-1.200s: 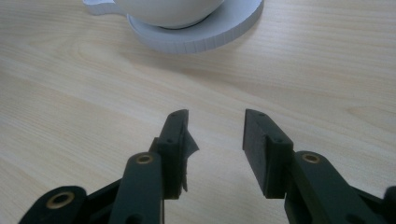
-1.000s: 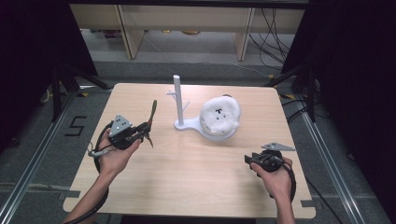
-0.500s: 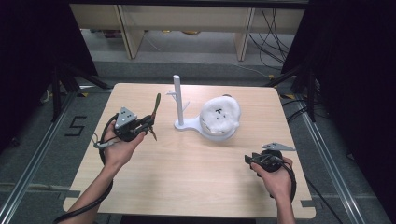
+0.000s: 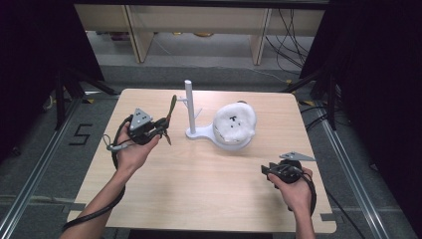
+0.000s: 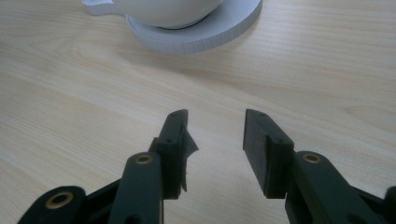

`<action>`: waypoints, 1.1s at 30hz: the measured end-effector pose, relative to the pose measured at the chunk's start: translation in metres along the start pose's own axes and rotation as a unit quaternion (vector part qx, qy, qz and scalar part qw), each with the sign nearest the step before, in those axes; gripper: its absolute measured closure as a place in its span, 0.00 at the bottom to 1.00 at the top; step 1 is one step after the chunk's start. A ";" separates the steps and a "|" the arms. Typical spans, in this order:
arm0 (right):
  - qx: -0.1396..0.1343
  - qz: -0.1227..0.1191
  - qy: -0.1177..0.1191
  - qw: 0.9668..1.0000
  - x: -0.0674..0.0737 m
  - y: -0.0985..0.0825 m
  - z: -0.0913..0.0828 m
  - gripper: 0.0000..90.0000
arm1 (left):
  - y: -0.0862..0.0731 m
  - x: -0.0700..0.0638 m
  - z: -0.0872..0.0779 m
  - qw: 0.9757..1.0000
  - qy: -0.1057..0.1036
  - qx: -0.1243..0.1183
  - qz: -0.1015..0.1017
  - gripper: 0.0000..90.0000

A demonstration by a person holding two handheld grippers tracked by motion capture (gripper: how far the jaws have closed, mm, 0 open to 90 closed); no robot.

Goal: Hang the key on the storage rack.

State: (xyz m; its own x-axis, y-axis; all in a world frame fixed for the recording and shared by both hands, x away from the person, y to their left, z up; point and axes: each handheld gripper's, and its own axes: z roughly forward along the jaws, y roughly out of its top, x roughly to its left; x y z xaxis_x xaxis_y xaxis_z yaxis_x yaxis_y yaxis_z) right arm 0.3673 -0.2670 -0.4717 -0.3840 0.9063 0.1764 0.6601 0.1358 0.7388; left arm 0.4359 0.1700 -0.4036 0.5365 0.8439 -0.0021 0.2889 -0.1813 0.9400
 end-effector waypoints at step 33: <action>0.010 0.019 -0.004 1.000 0.002 0.000 -0.003 0.67 | -0.004 -0.012 0.026 1.000 -0.006 0.018 0.003 0.88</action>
State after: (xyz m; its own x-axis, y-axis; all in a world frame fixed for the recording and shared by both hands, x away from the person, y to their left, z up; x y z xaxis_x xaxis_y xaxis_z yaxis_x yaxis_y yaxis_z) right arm 0.3649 -0.2663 -0.4693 -0.3534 0.9142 0.1985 0.6874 0.1098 0.7179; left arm 0.4487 0.1479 -0.4164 0.5470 0.8371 -0.0002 0.3136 -0.2047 0.9272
